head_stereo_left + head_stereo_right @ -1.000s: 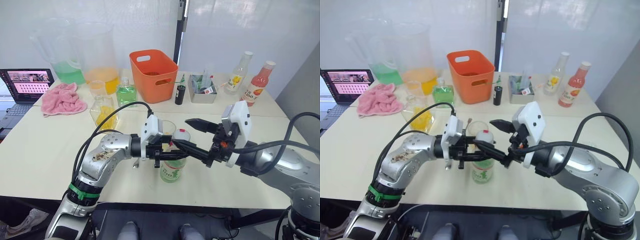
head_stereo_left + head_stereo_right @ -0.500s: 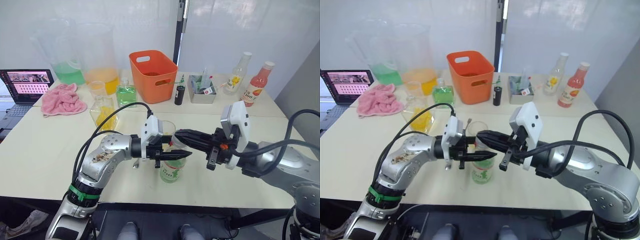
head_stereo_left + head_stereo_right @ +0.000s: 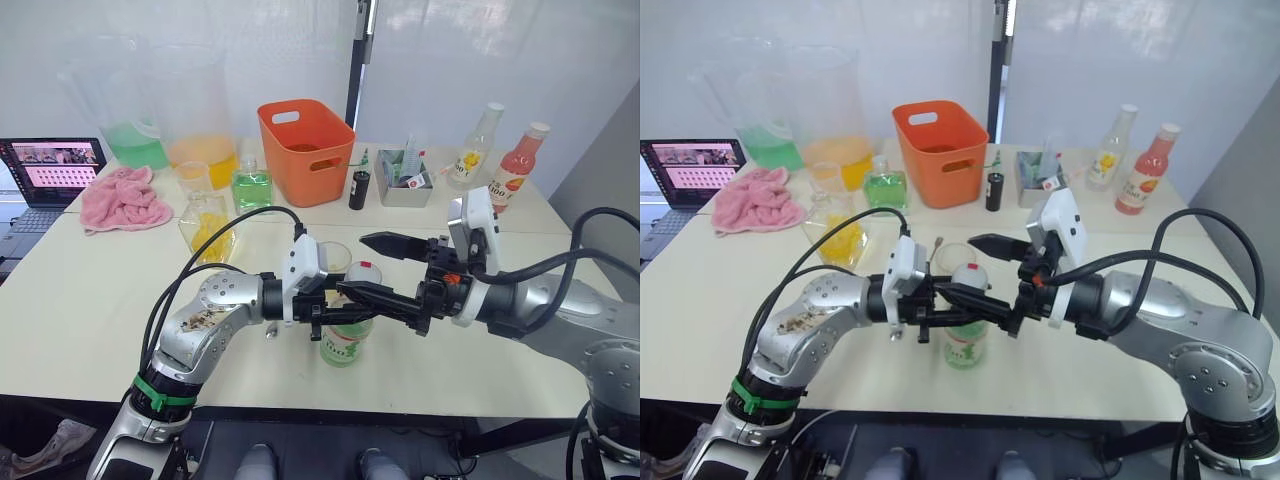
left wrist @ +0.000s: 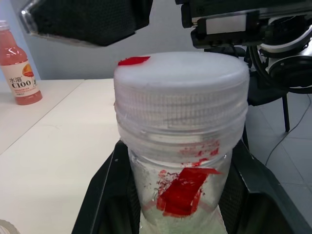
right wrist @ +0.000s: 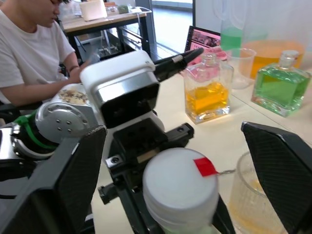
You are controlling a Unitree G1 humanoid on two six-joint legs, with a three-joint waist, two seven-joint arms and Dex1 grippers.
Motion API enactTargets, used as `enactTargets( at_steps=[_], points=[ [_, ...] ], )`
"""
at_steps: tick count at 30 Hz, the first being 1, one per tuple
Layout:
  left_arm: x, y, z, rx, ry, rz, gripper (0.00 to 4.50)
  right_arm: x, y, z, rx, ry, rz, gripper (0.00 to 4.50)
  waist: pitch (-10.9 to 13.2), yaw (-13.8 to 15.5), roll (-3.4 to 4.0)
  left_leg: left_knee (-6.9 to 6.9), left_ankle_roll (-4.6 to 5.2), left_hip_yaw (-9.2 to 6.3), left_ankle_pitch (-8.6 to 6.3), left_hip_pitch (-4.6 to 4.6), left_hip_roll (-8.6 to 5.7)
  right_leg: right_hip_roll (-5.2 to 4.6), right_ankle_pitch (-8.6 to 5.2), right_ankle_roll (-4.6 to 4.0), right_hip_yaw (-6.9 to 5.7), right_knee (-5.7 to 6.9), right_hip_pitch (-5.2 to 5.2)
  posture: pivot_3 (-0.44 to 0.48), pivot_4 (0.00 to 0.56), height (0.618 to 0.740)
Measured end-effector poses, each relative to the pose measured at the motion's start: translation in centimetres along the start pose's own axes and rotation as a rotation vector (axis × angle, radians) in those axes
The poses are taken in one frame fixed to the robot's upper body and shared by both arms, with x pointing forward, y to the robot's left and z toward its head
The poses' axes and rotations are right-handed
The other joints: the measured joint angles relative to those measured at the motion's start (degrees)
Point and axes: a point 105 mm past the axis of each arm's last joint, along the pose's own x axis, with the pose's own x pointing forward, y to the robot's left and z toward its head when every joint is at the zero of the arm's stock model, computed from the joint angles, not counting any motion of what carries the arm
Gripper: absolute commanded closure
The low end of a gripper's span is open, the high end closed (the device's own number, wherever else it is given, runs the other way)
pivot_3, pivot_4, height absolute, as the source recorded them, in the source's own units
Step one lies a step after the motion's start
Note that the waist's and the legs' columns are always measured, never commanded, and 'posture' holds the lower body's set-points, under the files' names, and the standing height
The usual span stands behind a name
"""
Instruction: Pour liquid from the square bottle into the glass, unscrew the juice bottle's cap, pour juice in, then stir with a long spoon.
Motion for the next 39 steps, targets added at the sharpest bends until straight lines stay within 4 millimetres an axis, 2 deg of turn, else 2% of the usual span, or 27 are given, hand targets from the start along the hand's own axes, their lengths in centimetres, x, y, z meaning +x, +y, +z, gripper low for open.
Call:
enactTargets(
  at_steps=[13,16,22,29,34,39],
  points=[
    [0.0,0.2,0.0,-0.003,0.006,-0.006,2.98,-0.2,-0.2,-1.5,-0.03,0.065,-0.041,0.01,0.0,0.0,0.0,-0.01,0.0,0.0,0.0,0.0,0.0,0.0,0.0,0.0,0.0,-0.01,-0.01,0.0,0.15,0.725],
    [0.1,0.2,0.0,-0.004,0.007,-0.012,2.98,-0.2,-0.2,-1.5,-0.03,0.065,-0.043,0.82,0.0,0.0,0.0,-0.01,0.0,0.0,0.0,0.0,0.0,0.0,0.0,0.0,0.0,-0.01,0.0,0.0,0.15,0.725],
    [0.1,0.3,0.0,-0.005,0.009,-0.016,2.98,-0.1,0.0,-1.7,-0.029,0.061,-0.035,2.78,0.0,0.0,0.0,-0.01,0.0,0.0,0.0,0.0,0.0,0.0,0.0,0.0,0.0,-0.01,0.0,0.0,0.15,0.725],
    [0.1,0.3,0.0,-0.002,0.009,-0.016,2.98,0.0,0.1,-1.7,-0.043,0.065,0.014,2.8,0.0,0.0,0.0,0.02,0.0,0.0,0.0,0.02,0.0,0.0,0.0,0.0,0.0,-0.01,0.02,0.0,0.15,0.725],
    [0.0,0.1,0.0,0.009,0.015,-0.013,2.98,-0.1,-0.5,-1.7,-0.09,0.092,0.163,2.8,0.0,-0.1,0.0,0.03,0.0,0.0,0.0,0.08,0.0,0.0,0.0,0.0,-0.01,-0.05,0.12,0.0,0.15,0.725],
    [-0.5,0.0,-0.1,0.017,0.024,0.011,2.98,0.9,-1.7,-1.4,-0.17,0.149,0.385,2.8,0.0,-0.7,0.01,-0.02,-0.01,0.0,-0.01,0.25,0.0,0.0,0.0,0.0,-0.04,-0.05,0.23,0.0,0.15,0.725]
  ],
)
